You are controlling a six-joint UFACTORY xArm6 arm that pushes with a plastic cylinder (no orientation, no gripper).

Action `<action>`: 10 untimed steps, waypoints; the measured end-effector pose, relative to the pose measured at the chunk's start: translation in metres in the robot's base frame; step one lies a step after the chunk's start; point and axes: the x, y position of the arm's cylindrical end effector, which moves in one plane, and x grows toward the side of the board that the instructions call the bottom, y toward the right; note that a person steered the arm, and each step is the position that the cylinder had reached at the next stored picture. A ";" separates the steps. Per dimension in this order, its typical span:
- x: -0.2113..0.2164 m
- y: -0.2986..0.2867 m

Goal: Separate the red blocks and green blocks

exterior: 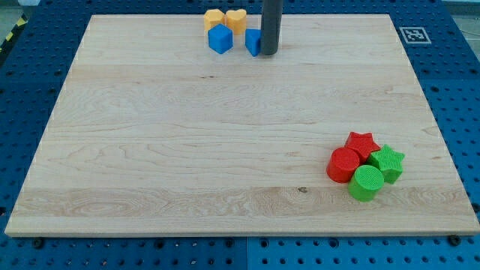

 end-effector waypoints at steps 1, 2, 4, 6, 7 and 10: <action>-0.004 -0.020; -0.003 -0.023; 0.026 -0.041; -0.002 -0.046; 0.008 -0.048; 0.007 -0.099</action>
